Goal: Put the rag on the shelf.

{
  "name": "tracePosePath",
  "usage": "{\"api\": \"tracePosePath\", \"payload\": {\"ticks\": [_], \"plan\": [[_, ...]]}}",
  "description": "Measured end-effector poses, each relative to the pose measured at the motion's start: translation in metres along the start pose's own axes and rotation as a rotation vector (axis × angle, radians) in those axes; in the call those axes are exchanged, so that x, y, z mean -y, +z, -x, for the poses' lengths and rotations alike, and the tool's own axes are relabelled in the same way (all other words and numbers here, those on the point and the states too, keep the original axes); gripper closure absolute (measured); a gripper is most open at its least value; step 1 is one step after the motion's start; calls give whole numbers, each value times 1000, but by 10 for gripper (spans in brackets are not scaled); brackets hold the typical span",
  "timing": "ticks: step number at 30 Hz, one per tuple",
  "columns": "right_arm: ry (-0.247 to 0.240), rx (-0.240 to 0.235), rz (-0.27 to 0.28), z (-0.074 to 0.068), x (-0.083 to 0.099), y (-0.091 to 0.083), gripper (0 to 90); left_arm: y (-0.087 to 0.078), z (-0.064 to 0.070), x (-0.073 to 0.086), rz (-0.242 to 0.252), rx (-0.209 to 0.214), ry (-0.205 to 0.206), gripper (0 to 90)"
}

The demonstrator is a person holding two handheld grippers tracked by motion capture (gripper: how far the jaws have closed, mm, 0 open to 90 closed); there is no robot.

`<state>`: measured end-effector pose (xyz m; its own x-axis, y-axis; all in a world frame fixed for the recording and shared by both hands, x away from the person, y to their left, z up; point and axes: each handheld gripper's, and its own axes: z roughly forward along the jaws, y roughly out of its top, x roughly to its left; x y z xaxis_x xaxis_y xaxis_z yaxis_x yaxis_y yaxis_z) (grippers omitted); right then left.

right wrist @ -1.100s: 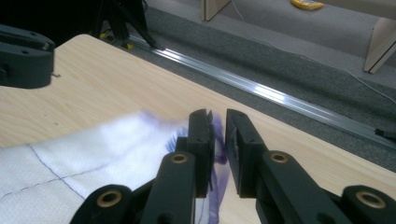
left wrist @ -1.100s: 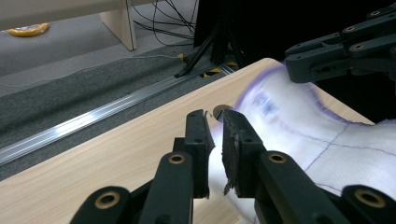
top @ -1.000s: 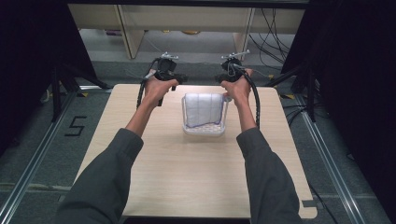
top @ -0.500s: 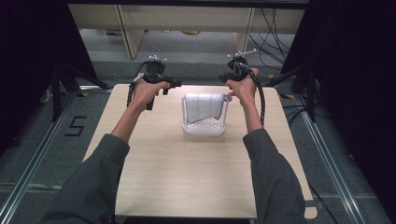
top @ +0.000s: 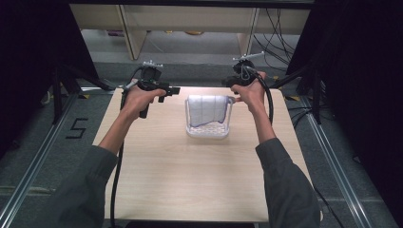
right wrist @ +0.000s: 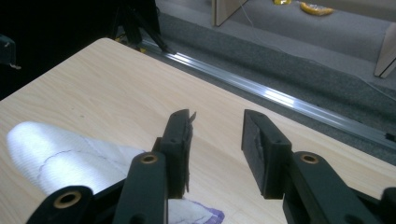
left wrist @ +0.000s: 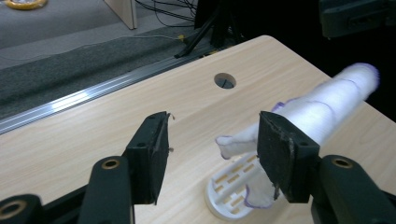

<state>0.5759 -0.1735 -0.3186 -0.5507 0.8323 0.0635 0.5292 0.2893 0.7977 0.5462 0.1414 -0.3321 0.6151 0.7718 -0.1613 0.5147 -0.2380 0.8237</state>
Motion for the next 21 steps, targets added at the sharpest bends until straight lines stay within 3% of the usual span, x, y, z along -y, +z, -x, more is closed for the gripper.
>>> {"api": "tracePosePath", "payload": {"ticks": [2,4,6,7,8,9,11,13,19,21], "plan": [[14,-6,-7,-5,0,-6,624,-3,3,2,1,3,12,424],[-16,-9,19,-6,1,-8,609,-7,6,4,9,14,4,415],[3,-11,-2,-10,2,-12,605,-10,9,6,22,26,-2,414],[-13,-11,14,-11,3,-12,596,-11,10,6,28,23,-3,412],[-29,-9,9,-11,3,-13,590,-12,10,7,26,26,3,411],[-9,-4,-8,-13,4,-16,587,-12,11,8,20,28,2,408],[-17,-11,9,-13,5,-16,575,-14,13,8,16,28,6,400],[-11,-13,-11,-15,6,-19,567,-15,15,9,16,30,14,399],[-48,-21,11,-17,7,-23,559,-16,20,14,10,46,28,392],[-25,-29,1,-19,9,-25,555,-16,22,17,18,49,17,390]]}}
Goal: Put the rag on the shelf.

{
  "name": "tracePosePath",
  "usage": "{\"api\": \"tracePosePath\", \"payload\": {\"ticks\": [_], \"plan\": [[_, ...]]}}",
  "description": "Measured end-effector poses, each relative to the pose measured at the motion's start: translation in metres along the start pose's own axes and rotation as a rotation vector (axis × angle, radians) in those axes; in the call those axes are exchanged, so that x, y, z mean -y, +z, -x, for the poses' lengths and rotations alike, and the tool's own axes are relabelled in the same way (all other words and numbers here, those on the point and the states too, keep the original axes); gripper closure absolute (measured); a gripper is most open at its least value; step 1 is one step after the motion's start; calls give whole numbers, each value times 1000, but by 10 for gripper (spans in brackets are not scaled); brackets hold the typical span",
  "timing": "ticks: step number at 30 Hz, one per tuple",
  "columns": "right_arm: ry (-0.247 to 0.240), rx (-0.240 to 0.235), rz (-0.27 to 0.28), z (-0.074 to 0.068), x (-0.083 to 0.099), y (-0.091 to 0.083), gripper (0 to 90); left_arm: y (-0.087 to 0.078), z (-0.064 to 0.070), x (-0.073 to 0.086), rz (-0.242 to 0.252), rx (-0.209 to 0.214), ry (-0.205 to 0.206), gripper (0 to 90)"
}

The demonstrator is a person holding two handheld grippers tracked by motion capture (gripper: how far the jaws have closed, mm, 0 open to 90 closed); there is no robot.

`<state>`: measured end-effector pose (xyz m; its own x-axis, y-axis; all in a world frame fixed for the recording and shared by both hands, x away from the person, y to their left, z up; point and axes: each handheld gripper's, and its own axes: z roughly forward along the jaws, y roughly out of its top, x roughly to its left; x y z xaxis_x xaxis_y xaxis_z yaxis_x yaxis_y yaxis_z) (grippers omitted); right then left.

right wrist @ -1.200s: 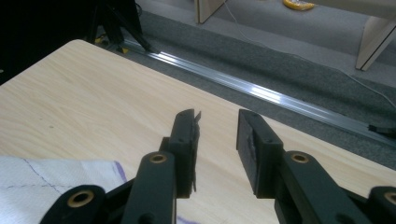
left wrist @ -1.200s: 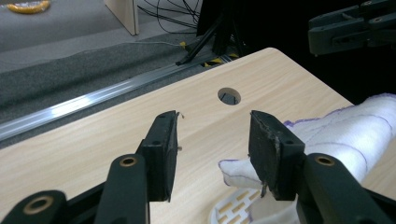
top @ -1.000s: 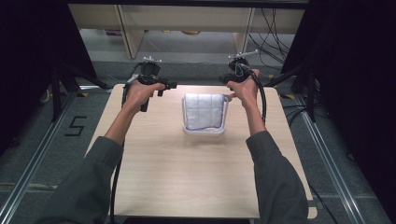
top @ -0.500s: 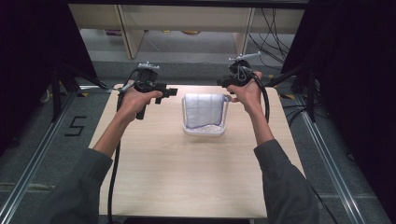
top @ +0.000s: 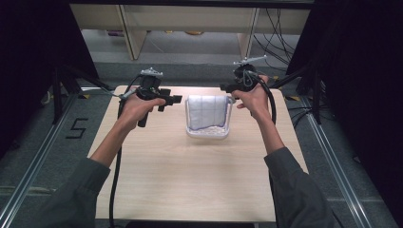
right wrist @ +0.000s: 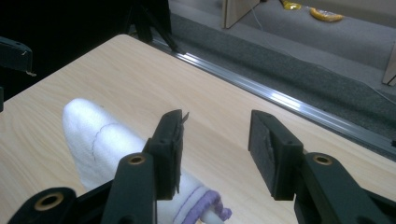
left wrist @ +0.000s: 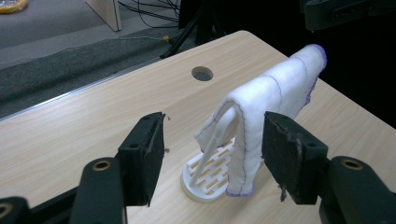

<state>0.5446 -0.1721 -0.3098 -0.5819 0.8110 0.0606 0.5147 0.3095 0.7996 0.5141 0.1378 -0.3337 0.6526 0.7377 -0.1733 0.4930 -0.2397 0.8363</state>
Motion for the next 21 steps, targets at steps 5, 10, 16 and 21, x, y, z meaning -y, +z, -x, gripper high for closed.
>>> {"api": "tracePosePath", "payload": {"ticks": [5,10,16,21], "plan": [[7,-11,5,0,7,-2,519,-4,3,6,6,8,5,375],[29,-29,44,-1,14,-7,408,-10,8,12,13,25,16,349],[55,-35,62,-7,24,-16,301,-17,19,18,11,37,38,315],[62,-40,62,-10,29,-25,299,-22,26,25,2,54,42,305]]}}
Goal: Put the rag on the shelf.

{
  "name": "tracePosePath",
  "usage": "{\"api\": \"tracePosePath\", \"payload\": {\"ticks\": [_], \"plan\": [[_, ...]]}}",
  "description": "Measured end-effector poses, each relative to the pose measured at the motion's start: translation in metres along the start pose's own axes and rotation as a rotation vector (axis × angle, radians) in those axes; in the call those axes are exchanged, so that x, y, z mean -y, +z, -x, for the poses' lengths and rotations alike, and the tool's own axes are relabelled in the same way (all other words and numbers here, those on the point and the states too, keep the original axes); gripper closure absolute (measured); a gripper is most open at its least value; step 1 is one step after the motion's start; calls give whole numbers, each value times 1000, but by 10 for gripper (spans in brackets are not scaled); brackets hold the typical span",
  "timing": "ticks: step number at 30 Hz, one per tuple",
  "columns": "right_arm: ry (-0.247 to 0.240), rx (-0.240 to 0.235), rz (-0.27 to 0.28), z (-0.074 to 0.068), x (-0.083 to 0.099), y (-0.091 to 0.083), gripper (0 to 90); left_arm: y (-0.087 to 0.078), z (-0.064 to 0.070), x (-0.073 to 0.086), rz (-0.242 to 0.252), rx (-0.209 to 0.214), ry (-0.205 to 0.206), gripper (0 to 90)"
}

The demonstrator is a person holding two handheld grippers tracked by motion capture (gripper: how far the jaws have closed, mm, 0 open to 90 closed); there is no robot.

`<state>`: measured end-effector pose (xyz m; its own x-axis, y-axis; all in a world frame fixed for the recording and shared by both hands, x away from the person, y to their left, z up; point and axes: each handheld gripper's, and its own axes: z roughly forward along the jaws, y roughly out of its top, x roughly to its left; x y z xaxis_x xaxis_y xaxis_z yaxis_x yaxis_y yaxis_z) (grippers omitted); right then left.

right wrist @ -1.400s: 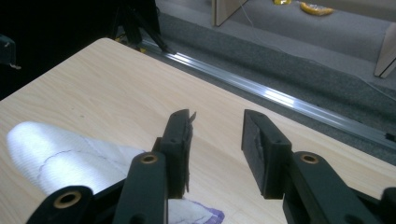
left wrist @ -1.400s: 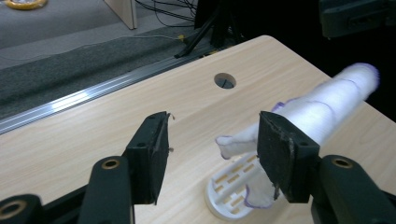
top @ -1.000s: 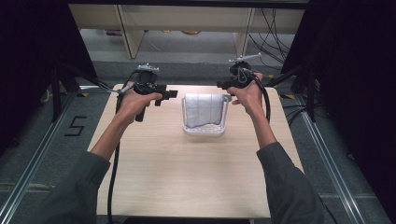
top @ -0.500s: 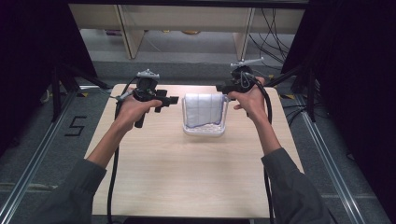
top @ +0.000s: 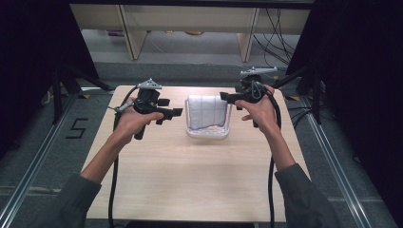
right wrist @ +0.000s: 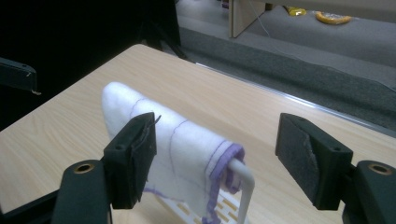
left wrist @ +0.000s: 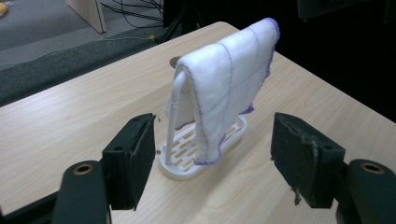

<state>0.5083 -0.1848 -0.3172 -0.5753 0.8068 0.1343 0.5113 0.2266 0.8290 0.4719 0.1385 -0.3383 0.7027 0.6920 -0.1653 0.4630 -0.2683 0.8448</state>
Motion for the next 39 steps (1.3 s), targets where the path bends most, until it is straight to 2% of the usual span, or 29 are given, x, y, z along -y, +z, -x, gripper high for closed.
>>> {"api": "tracePosePath", "payload": {"ticks": [3,5,6,7,14,19,20,23,24,25,28,29,31,32,36,38,39], "plan": [[-29,-8,11,0,3,-3,299,-4,4,3,-1,-14,14,301],[-28,-8,8,-2,7,-7,299,-7,6,6,-3,-11,28,301],[-14,-13,9,-4,8,-8,296,-8,8,8,9,-3,12,301],[-23,-15,8,-4,9,-10,292,-9,9,11,15,-12,10,301],[-45,-30,28,-9,20,-22,285,-18,14,25,8,8,7,289],[-38,-33,50,-10,27,-27,284,-23,20,35,20,20,5,288],[-35,-34,39,-10,29,-28,283,-24,21,37,18,22,7,287],[-44,-35,48,-11,35,-30,281,-25,23,43,14,25,8,283],[-25,-37,58,-12,37,-30,277,-25,23,45,15,29,10,283],[-40,-41,53,-11,38,-31,272,-25,24,46,11,25,10,282],[-28,-42,48,-14,42,-33,271,-25,25,49,10,31,10,279],[-51,-38,65,-13,43,-32,271,-25,26,51,14,28,9,278],[-51,-51,62,-14,47,-34,271,-25,27,55,14,37,8,275],[-31,-46,63,-17,49,-35,271,-25,27,57,6,39,16,273],[-45,-69,67,-18,57,-38,271,-25,27,63,2,56,23,266],[-51,-66,71,-19,61,-40,271,-25,28,66,2,59,27,264],[-40,-73,66,-20,63,-40,271,-26,29,68,-1,62,29,264]]}}
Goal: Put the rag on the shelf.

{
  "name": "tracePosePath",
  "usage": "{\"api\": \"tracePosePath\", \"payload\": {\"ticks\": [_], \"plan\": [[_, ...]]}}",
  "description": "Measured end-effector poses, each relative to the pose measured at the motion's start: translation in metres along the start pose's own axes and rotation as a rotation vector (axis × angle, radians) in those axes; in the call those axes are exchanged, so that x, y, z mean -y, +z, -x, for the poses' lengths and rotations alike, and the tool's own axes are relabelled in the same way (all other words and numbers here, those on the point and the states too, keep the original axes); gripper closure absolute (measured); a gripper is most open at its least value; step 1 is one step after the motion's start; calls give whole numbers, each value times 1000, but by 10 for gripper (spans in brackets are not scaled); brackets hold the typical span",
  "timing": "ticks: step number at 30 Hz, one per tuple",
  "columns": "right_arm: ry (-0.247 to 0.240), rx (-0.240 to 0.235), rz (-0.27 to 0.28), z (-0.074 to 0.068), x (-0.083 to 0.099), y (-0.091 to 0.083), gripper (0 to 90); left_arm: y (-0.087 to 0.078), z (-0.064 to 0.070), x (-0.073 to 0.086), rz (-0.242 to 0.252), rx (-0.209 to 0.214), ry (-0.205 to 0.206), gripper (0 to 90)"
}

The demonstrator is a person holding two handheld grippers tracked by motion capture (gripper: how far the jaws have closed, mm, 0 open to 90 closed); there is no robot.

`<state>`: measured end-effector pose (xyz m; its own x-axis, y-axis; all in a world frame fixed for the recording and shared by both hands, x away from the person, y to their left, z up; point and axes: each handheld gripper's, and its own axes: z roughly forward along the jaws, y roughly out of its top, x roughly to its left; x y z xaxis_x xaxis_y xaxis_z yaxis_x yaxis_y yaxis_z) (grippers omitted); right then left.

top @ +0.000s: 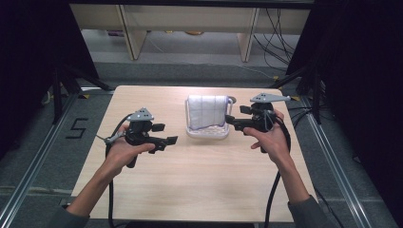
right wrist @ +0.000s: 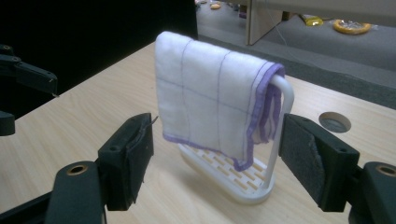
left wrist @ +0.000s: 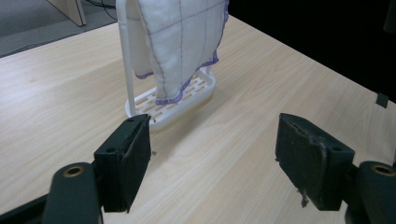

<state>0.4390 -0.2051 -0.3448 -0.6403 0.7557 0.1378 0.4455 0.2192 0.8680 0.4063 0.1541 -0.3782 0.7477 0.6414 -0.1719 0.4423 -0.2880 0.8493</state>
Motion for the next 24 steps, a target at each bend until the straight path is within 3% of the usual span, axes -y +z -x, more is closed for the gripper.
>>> {"api": "tracePosePath", "payload": {"ticks": [7,10,14,15,21,24], "plan": [[-17,-19,13,-5,18,-3,269,-2,5,16,-15,11,-1,261],[-1,-26,18,-8,25,-3,268,-2,6,23,-17,17,-6,260],[17,-41,5,-12,32,-4,268,-5,10,31,-11,25,-5,258],[-1,-61,-2,-12,37,-2,266,-5,10,33,-11,29,-3,257],[14,-60,-33,-14,52,1,266,-3,16,45,-4,13,24,255],[-17,-64,-38,-14,56,4,266,-1,17,54,-26,14,23,254]]}}
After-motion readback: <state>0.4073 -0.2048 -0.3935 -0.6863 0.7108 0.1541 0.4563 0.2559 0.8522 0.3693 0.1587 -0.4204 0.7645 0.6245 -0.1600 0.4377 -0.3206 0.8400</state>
